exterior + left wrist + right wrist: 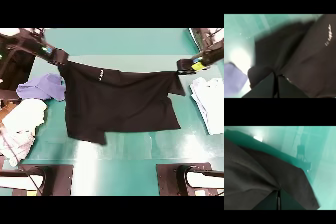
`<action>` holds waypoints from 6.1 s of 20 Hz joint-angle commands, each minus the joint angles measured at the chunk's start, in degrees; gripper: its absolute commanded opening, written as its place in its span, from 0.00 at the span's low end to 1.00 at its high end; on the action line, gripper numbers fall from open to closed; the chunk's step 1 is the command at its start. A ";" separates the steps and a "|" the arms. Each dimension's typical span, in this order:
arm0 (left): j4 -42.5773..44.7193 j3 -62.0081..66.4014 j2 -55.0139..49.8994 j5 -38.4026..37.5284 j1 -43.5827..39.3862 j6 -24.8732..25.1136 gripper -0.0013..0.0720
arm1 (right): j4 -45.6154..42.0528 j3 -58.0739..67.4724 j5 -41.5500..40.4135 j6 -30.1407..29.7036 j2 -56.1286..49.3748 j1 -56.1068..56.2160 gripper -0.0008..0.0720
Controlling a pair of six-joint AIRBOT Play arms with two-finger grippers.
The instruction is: Fold the shirts.
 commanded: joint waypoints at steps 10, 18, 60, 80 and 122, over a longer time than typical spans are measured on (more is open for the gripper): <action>-5.57 -1.20 -6.49 -10.69 11.76 -4.46 0.76 | 5.05 1.11 6.12 -2.67 -2.45 -3.52 0.53; -13.29 -35.63 8.68 0.26 20.79 0.66 0.76 | 13.05 -23.82 0.72 -5.31 14.80 -9.60 0.53; -24.37 -53.66 17.75 12.28 15.15 7.58 0.05 | 21.92 -59.76 -8.87 -17.92 13.94 -33.27 0.41; -24.37 13.46 33.35 9.77 15.19 2.91 0.05 | 38.23 -7.61 -14.69 -14.95 42.86 -33.44 0.03; -11.67 -9.66 -5.33 14.36 10.21 9.75 0.05 | -7.32 10.08 2.64 1.51 -13.90 -9.03 0.03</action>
